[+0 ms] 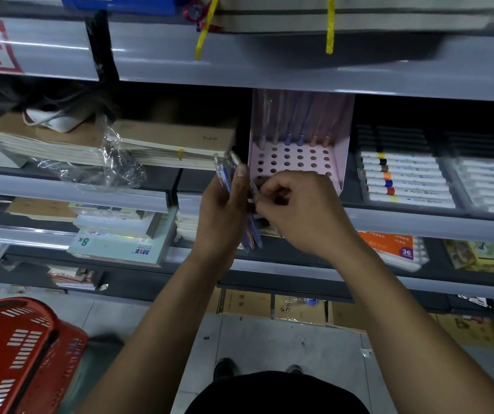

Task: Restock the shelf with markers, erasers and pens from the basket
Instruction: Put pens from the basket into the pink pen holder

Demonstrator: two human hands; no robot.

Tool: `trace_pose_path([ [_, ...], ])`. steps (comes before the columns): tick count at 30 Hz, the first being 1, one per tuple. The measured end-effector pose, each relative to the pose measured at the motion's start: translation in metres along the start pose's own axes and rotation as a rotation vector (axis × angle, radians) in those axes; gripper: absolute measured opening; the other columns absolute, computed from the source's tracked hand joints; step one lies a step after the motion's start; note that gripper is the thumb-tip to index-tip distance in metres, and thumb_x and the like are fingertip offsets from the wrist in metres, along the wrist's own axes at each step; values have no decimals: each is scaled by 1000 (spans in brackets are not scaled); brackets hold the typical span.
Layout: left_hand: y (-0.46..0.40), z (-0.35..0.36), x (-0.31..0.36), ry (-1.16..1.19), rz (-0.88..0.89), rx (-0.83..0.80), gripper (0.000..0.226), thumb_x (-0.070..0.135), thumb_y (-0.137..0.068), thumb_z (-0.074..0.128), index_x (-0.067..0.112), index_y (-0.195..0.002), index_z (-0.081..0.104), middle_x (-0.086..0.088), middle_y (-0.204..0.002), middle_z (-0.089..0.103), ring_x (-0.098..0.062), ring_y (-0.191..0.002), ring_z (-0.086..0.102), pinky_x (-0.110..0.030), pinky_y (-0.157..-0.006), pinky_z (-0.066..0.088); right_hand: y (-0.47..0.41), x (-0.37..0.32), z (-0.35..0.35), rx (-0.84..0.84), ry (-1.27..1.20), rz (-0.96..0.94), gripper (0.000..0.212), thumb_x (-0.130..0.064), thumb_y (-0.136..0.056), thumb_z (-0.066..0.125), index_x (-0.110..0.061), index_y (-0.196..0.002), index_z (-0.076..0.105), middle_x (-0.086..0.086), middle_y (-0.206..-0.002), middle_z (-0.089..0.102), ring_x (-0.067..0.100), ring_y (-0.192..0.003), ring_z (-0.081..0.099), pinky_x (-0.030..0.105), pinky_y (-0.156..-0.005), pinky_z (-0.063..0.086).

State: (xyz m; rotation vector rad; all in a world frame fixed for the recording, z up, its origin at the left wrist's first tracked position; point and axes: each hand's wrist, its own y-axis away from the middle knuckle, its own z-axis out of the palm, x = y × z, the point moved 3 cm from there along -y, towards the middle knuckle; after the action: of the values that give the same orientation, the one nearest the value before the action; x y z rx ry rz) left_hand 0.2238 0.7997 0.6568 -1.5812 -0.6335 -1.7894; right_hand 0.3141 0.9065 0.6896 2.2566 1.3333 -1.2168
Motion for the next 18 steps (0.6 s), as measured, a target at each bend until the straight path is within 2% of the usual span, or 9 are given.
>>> trace_pose_path([
  [2,1,0,0,-12,1,16,43,37,-110,43,-3,-109,58,-17,-88,73,-28,-71,72,-37,-60,59,-3,6,-4,10,-71,41,6,-27,-89,77,-27,-83,75,-14,-74,72,-1,-71,68,10,-60,49],
  [4,1,-3,-3,-45,-17,59,36,36,-111,46,5,-95,53,-11,-66,55,-21,-49,50,-28,-44,43,-8,12,-9,37,-138,82,9,-33,-91,77,-30,-84,73,-13,-80,73,2,-72,69,17,-64,54],
  [6,1,-4,-5,-52,-62,75,33,36,-110,52,17,-84,46,-2,-60,38,-14,-46,32,-25,-42,31,-14,17,-15,83,-206,112,9,-34,-91,77,-29,-86,73,-7,-81,74,9,-72,71,28,-71,60],
  [7,0,-4,-6,-76,-74,82,33,35,-109,55,19,-82,44,1,-60,35,-12,-47,29,-25,-43,28,-17,19,-18,110,-239,122,8,-31,-91,78,-28,-85,73,-6,-79,74,13,-72,72,31,-72,61],
  [9,-2,-6,-8,-181,-56,109,31,29,-106,61,12,-82,50,1,-60,39,-12,-50,32,-27,-46,30,-26,22,-23,162,-305,138,9,-25,-91,77,-27,-83,72,-4,-73,74,14,-68,73,36,-71,62],
  [11,-4,-6,-8,-317,17,139,27,22,-102,65,0,-88,57,-9,-62,45,-15,-54,39,-31,-48,36,-37,25,-27,203,-361,154,10,-20,-90,77,-24,-82,71,-2,-70,75,16,-65,75,42,-71,65],
  [14,-7,-5,-9,-524,118,143,20,23,-101,64,4,-94,65,-13,-75,63,-23,-63,57,-42,-59,50,-53,28,-30,260,-370,153,11,-20,-89,78,-22,-79,73,-1,-68,75,18,-65,76,48,-75,65],
  [16,-9,-7,-13,-625,139,137,13,26,-102,64,13,-101,69,-3,-81,69,-16,-71,64,-38,-63,55,-62,28,-30,295,-321,144,16,-22,-88,77,-21,-73,75,-2,-68,76,18,-66,76,49,-76,64],
  [18,-10,-9,-17,-681,155,121,8,25,-101,64,20,-101,69,5,-75,67,-8,-67,63,-25,-56,50,-70,29,-30,332,-276,154,15,-21,-86,75,-18,-71,77,-1,-68,76,18,-66,76,46,-73,64],
])
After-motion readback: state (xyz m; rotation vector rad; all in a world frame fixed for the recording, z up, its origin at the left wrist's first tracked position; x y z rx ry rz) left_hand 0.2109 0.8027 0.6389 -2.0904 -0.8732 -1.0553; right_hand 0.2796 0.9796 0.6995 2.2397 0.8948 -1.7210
